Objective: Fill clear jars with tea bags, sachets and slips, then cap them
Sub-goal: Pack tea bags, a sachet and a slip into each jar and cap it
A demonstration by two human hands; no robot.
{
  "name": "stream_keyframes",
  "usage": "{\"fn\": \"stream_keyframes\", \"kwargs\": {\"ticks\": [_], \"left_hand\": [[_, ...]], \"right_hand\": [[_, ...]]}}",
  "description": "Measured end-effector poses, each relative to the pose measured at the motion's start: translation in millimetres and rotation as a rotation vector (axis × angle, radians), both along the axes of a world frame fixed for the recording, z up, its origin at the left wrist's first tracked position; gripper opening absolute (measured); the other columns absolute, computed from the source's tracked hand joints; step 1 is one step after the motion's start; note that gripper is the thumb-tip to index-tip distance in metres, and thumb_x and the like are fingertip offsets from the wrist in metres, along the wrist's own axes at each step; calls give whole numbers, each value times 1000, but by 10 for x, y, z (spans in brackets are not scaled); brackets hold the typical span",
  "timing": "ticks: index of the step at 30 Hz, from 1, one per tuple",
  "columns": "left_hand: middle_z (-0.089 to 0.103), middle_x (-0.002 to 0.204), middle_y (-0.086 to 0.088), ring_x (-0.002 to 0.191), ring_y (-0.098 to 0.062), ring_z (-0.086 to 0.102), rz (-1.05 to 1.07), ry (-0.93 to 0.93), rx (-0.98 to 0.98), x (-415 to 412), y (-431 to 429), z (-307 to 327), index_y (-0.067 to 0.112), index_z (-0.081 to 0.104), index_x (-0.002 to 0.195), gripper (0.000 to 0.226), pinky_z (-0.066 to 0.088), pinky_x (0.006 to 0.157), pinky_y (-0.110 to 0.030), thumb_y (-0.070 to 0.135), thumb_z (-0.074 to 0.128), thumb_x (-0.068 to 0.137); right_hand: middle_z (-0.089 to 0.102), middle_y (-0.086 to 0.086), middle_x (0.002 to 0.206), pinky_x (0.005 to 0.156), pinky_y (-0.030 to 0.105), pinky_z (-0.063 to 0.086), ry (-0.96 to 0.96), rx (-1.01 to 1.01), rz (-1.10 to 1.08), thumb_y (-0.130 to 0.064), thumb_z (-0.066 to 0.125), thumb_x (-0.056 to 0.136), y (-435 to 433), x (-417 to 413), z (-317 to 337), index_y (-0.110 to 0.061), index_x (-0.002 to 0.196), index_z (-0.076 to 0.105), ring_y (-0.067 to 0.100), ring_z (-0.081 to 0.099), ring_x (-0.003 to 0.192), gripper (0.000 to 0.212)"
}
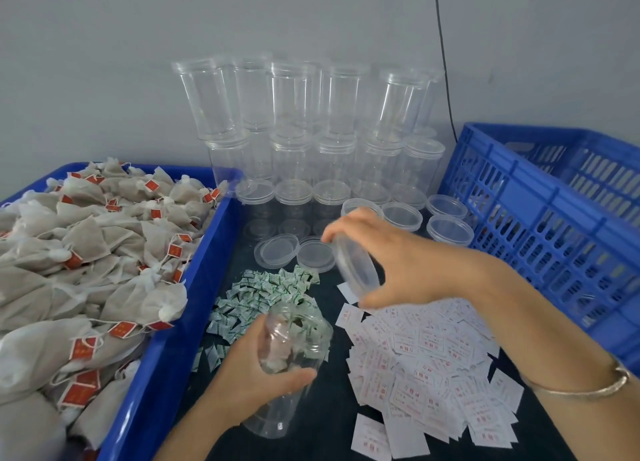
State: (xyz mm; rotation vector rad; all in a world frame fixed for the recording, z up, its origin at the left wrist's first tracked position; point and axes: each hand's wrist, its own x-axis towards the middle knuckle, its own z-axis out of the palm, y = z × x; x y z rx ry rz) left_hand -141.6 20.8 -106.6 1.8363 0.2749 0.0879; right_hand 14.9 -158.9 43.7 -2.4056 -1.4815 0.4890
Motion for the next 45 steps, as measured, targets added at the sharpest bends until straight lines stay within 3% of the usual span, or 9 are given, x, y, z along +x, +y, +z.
{"fn": "stream_keyframes", "kwargs": {"ticks": [8, 14, 23, 29, 33, 36, 40, 42, 45], "left_hand": [[64, 115, 24, 109, -5, 64, 72, 30, -72, -273, -45, -232, 37, 49, 122, 99, 46, 103, -36, 63, 90, 35], [53, 116, 40, 105, 14, 56, 23, 20, 28, -292, -46, -209, 49, 38, 121, 97, 47, 90, -18, 63, 87, 38], [55, 120, 34, 115, 9, 54, 75, -60, -26, -279, -48, -245, 52, 38, 122, 97, 43, 95, -7, 64, 88, 39], [57, 127, 21, 122, -1, 53, 56, -143, -11, -254, -104, -251, 60, 40, 120, 91, 42, 102, -30, 59, 91, 44], [49, 141, 10, 131, -11, 48, -58, -160, -65, -243, -216, -290, 43, 35, 140, 106, 45, 104, -36, 46, 94, 52], [27, 147, 35, 139, 2, 29, -105, -68, -45, -231, -290, -323, 61, 7, 143, 133, 35, 113, -38, 54, 94, 42], [10, 149, 40, 142, 6, 16, -156, 59, -49, -297, -227, -147, 57, -18, 139, 151, 23, 119, -33, 61, 90, 33], [12, 148, 43, 135, 20, 15, -123, 9, 77, -346, -131, 132, 58, -11, 142, 141, 24, 114, -27, 73, 81, 37], [36, 132, 48, 119, 29, 32, 176, -186, 326, -335, 106, 590, 57, 37, 133, 78, 36, 95, -18, 80, 63, 62]], "right_hand": [[49, 0, 102, 67, 29, 39, -69, 120, -338, -55, 77, 79, 508, 474, -755, -25, 87, 40, 18, 48, 81, 49], [43, 13, 136, 79, 39, 46, -407, -82, -447, -55, 63, 91, 1075, 727, -1282, -13, 137, 39, 31, 58, 113, 67], [5, 24, 164, 85, 41, 48, -332, -102, -505, -29, 61, 97, 1229, 710, -1467, -10, 148, 27, 38, 60, 117, 64], [64, -15, 123, 86, 38, 57, 372, 382, -362, -8, 57, 95, 484, -18, -1491, -35, 112, 61, 3, 63, 82, 32], [54, -24, 138, 108, 26, 45, 692, 388, -134, -9, 72, 84, -92, -562, -1737, -50, 133, 46, 0, 53, 129, 69], [43, -30, 146, 111, 18, 38, 637, 515, -171, -47, 88, 72, -218, -835, -1897, -58, 139, 34, -3, 42, 138, 87], [54, -23, 137, 97, 11, 46, 579, 771, -321, -51, 91, 65, -70, -1114, -2049, -49, 135, 45, 0, 54, 127, 85], [54, -26, 133, 93, 9, 47, 525, 780, -405, -63, 90, 57, 9, -1173, -2136, -48, 135, 43, -3, 55, 123, 93], [49, -29, 134, 94, 2, 40, 483, 776, -470, -61, 89, 58, 97, -1171, -2215, -48, 139, 33, -8, 52, 123, 100]]}}
